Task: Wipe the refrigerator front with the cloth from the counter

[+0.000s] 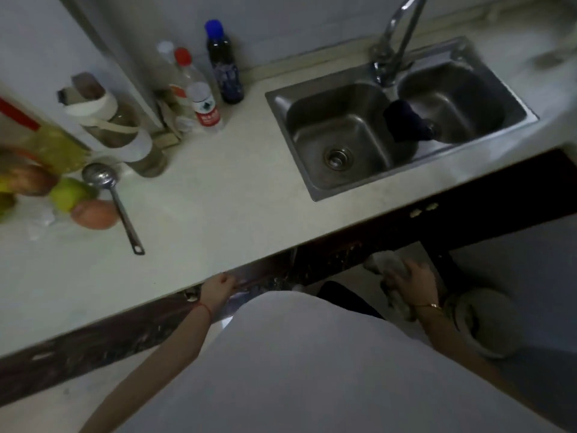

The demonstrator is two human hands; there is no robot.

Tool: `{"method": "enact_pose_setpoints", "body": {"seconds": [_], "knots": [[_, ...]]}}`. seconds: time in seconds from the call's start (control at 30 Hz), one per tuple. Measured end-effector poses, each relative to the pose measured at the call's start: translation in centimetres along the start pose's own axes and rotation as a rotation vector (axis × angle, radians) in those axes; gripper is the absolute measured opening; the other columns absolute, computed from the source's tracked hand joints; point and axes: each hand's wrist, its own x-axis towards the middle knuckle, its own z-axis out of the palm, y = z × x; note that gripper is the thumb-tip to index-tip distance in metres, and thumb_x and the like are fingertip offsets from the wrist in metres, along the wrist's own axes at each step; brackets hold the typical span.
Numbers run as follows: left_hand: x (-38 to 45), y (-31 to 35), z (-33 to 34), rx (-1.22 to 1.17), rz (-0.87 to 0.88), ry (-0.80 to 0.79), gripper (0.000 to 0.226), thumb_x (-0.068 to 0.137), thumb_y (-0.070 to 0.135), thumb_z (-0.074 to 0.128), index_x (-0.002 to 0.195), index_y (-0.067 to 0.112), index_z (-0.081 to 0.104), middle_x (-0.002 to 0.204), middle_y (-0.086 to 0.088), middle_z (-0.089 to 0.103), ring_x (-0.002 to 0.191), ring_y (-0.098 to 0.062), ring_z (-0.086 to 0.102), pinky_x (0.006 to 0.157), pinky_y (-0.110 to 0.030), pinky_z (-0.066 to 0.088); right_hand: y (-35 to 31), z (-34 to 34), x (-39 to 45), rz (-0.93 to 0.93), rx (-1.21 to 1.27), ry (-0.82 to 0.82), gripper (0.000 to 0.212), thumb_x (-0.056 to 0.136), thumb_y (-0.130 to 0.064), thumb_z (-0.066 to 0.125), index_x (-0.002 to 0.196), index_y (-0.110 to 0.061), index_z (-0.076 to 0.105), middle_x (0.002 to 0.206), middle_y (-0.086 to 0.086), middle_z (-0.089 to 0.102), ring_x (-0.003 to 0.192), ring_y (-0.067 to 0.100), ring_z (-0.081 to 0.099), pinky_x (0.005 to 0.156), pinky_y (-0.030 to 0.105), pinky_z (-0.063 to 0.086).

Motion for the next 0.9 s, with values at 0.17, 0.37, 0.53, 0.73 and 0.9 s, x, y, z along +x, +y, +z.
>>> {"method": "enact_pose_setpoints", "body": {"seconds": [0.17,0.37,0.53,0.73,0.9], "knots": [[-5.8,7.4,-2.0,-0.161,0.037,0.188,0.026,0.095,0.019,0.056,0.075,0.016,0.072,0.063,0.009,0.071,0.063,-0.002,0.069,0.058,-0.009,0.052,-12.2,-3.7,8.1,-0.440,-0.049,-0.002,0.040,0.091,-0.029,0.065,0.128,-0.012,0.063,0.120,0.024,0.058,0.105,0.044,0.055,0.093,0.050,0.048],[-5.1,11.3,-4.5,-0.194,0.137,0.528,0.014,0.092,0.016,0.058,0.096,0.014,0.072,0.091,-0.003,0.074,0.083,-0.019,0.068,0.077,-0.027,0.052,-27.7,-2.1,15.8,-0.881,-0.162,-0.086,0.048,0.095,-0.039,0.063,0.139,-0.024,0.051,0.125,0.015,0.050,0.110,0.032,0.048,0.102,0.045,0.045],[-3.7,13.0,-4.6,-0.189,0.082,0.569,0.016,0.093,0.015,0.057,0.102,0.012,0.070,0.093,-0.005,0.072,0.082,-0.016,0.063,0.077,-0.022,0.045,-35.9,2.5,19.4,-1.027,-0.354,-0.200,0.051,0.099,-0.042,0.054,0.146,-0.025,0.043,0.136,0.016,0.043,0.120,0.035,0.043,0.108,0.045,0.037],[-1.9,13.3,-4.3,-0.228,0.024,0.586,0.015,0.093,0.015,0.057,0.100,0.010,0.070,0.095,-0.007,0.073,0.085,-0.022,0.067,0.080,-0.030,0.054,-36.9,7.0,22.0,-0.945,-0.431,-0.407,0.052,0.102,-0.035,0.048,0.151,-0.022,0.037,0.146,0.017,0.039,0.129,0.039,0.039,0.116,0.046,0.028],[-1.4,14.1,-4.5,-0.264,0.011,0.583,0.017,0.094,0.018,0.056,0.102,0.012,0.070,0.100,-0.007,0.073,0.086,-0.018,0.065,0.080,-0.027,0.051,-36.3,5.3,22.3,-0.894,-0.132,-0.381,0.050,0.097,-0.045,0.050,0.138,-0.016,0.055,0.140,0.012,0.056,0.131,0.033,0.048,0.117,0.044,0.034]]}}
